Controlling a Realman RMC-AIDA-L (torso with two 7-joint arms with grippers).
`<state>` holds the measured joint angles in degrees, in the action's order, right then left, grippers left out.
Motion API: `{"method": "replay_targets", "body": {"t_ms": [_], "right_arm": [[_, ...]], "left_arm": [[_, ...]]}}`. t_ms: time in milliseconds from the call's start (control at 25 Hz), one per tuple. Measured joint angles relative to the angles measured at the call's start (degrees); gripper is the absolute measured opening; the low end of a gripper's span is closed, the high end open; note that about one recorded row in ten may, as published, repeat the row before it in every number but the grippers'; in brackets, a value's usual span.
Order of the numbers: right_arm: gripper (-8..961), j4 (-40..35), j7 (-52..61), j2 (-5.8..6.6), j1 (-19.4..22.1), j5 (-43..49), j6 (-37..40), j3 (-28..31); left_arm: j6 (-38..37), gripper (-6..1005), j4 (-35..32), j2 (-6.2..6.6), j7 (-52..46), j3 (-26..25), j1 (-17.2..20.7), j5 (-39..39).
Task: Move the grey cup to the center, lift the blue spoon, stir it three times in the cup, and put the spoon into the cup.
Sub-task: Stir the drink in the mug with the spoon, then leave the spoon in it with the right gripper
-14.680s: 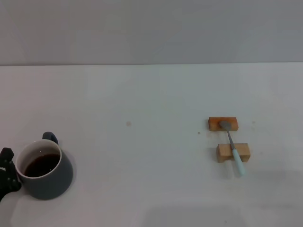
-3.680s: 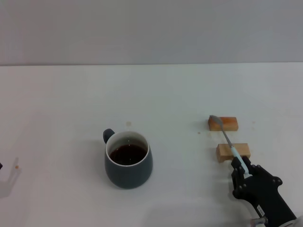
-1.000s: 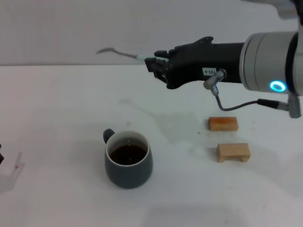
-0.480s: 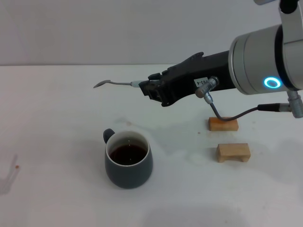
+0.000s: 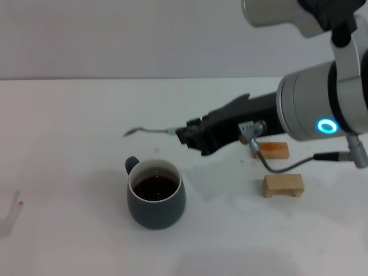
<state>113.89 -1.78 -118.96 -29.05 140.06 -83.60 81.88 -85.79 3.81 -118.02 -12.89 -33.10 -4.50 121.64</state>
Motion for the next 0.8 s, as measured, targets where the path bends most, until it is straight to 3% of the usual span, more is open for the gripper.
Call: {"method": "replay_targets", "body": {"t_ms": [800], "right_arm": [[164, 1.15, 8.59, -0.02, 1.36, -0.53, -5.60, -0.16]], "left_arm": [[0.43, 855, -1.45, 0.07, -0.39, -0.07, 0.41, 0.00]]}}
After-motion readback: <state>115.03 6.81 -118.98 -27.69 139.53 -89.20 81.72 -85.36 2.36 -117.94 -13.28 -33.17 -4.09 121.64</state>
